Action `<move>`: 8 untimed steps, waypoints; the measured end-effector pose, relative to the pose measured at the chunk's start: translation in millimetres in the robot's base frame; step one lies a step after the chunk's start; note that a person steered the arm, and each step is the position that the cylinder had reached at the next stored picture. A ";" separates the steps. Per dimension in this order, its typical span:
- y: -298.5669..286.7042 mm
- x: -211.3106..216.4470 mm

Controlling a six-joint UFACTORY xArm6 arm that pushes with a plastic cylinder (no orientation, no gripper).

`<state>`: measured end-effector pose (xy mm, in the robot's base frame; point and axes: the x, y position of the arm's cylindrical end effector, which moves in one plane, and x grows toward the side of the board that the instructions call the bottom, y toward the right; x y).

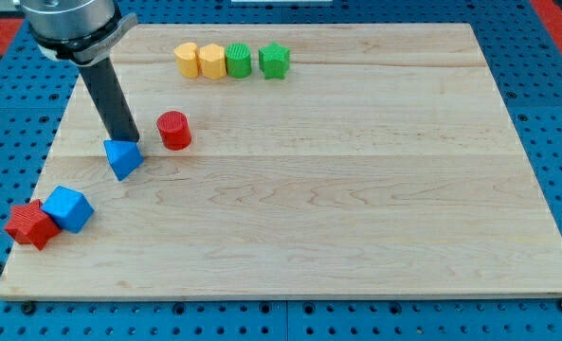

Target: Move the red circle to the top of the red star

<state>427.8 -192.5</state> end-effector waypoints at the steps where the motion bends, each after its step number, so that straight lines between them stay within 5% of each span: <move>1: 14.0 16.9; 3: 8.4 66.9; 6: 28.3 62.3; 8: 107.8 42.3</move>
<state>470.1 -84.7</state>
